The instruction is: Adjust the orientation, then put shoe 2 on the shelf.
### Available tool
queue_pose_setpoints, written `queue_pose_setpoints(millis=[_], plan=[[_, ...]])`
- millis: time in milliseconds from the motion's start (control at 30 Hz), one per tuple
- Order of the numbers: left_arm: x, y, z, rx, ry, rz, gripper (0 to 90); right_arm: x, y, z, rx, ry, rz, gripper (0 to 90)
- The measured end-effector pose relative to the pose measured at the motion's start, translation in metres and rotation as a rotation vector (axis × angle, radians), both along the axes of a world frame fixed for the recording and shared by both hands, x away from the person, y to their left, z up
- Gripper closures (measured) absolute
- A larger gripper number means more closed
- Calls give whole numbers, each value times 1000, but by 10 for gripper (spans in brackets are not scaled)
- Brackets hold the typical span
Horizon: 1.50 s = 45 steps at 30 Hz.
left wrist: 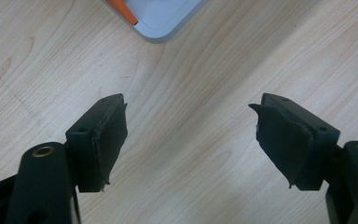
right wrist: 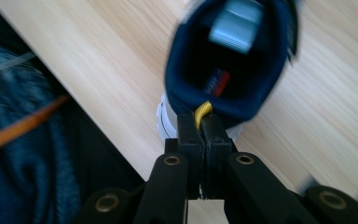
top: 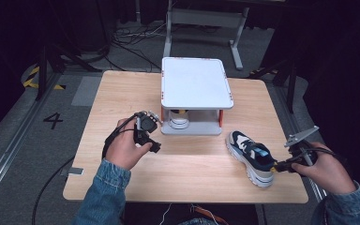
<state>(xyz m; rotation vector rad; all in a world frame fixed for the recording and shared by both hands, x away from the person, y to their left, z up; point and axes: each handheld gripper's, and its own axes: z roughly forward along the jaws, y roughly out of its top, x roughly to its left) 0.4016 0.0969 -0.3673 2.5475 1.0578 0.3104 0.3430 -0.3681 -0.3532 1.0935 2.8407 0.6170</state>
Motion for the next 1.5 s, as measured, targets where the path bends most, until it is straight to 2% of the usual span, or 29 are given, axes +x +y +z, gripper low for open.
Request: queue_pose_setpoints(millis=[33, 67, 100, 133, 167, 233, 267, 300, 333, 433, 500, 533, 600, 667, 767, 867, 900, 1100, 1133, 1167, 1300, 1500], plan=[[0, 0, 0, 0, 1, -1, 253, -1, 8, 0, 17, -7, 31, 884], [0, 1, 0, 0, 0, 1, 253, 0, 24, -2, 44, -11, 84, 882], [0, 2, 0, 2, -2, 2, 253, 1, 32, -4, 53, -19, 106, 882], [0, 2, 0, 2, -2, 2, 253, 1, 32, -4, 53, -19, 106, 882], [0, 3, 0, -2, -2, 7, 252, 3, 49, -7, 74, -37, 147, 877], [-1, 4, 0, -4, -1, 6, 251, 3, 63, -11, 73, -36, 186, 873], [-1, 4, 0, -4, -1, 6, 251, 3, 63, -11, 73, -36, 186, 873], [-2, 5, 0, -6, 0, 12, 251, 1, 70, -11, 53, -34, 211, 847], [-2, 6, 0, -7, -1, 14, 251, 1, 70, -11, 53, -34, 211, 847], [-3, 10, 0, -8, -5, 25, 251, -3, 67, -4, 48, -57, 201, 761], [-5, 11, -1, -3, 0, 33, 251, -6, 66, 4, 45, -86, 173, 677], [-5, 12, -1, -2, 1, 34, 251, -6, 68, 7, 47, -115, 164, 645], [-7, 12, -4, 0, 10, 35, 249, -5, 72, 11, 40, -159, 182, 601], [-9, 14, -5, 1, 13, 41, 249, -2, 79, 7, 18, -165, 206, 538], [-12, 18, -6, 2, 13, 53, 249, 9, 90, -7, -25, -137, 248, 534], [-14, 21, -6, 3, 18, 63, 249, 19, 101, -24, -67, -71, 266, 538], [-14, 22, -7, -1, 19, 62, 249, 21, 105, -31, -88, -33, 269, 535], [-13, 21, -6, 3, 18, 67, 249, 25, 118, -54, -156, 72, 279, 600], [-13, 21, -6, 1, 19, 63, 249, 27, 120, -59, -182, 92, 289, 594], [-13, 21, -6, -1, 23, 61, 248, 27, 121, -61, -180, 102, 283, 606], [-10, 18, -5, -1, 18, 51, 248, 25, 120, -60, -178, 104, 270, 646], [-7, 16, -4, -5, 13, 41, 249, 20, 117, -52, -153, 47, 295, 649]])
